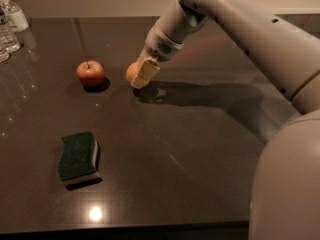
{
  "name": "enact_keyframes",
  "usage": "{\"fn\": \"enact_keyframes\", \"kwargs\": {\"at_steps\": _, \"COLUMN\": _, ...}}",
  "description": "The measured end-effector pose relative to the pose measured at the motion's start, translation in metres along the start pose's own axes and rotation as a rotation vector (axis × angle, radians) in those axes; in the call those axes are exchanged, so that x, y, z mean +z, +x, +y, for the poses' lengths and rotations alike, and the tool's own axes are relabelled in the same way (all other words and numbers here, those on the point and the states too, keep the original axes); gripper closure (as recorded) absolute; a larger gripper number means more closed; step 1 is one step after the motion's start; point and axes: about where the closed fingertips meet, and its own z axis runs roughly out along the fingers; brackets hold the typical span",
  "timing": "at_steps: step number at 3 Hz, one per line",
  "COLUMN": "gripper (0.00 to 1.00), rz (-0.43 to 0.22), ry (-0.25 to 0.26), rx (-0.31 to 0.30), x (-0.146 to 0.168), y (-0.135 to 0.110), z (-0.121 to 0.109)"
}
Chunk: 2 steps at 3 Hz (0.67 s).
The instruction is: Move orange near apple
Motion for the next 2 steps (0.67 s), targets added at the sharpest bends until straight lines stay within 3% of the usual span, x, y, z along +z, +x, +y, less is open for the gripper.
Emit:
{"fn": "enact_keyframes", "kwargs": {"at_steps": 1, "gripper": 1.00, "rz": -0.004, "ry": -0.029, "rx": -0.042, "x": 0.017, "y": -0.023, "z": -0.001}}
{"fn": "enact_keyframes", "kwargs": {"at_steps": 2, "gripper": 0.86, "rz": 0.006, "ry": -0.051, "rx": -0.075, "x": 0.034, "y": -0.037, "z": 0.002}}
